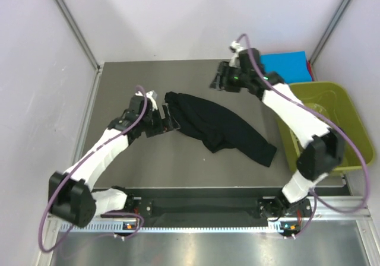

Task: Fold and stack the t-shirts
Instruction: Move the tshirt to the center of the board

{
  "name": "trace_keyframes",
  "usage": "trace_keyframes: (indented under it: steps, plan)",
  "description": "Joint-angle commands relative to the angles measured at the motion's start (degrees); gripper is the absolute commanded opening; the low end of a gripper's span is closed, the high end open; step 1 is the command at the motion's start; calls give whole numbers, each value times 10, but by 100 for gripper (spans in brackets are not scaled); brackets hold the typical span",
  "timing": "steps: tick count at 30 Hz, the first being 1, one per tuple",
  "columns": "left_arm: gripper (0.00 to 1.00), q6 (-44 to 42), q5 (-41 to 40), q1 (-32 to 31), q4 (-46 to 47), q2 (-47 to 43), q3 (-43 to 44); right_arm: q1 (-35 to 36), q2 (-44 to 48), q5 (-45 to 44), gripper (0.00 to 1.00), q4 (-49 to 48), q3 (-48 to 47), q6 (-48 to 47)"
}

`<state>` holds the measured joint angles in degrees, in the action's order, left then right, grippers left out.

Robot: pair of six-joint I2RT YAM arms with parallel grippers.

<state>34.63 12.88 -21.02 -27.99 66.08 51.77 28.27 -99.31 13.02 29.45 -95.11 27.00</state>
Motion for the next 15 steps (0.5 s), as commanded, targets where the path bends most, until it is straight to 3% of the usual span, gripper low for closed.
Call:
trace_keyframes:
  steps: [1, 5, 9, 12, 15]
  plan:
    - [88, 20, 14, 0, 72, 69, 6, -46, 133, -83, 55, 38, 68, -12]
    - [88, 21, -8, -2, 101, 153, 32, -67, 208, -84, 56, 33, 144, -23]
    - [88, 27, 42, -4, 168, 226, 43, -71, 263, -63, 55, 23, 206, -29]
    - [88, 28, 36, -10, 186, 279, 61, -71, 284, -56, 55, 19, 223, -34]
    - [79, 25, 49, -10, 197, 326, 88, -71, 296, -54, 55, 17, 228, -38]
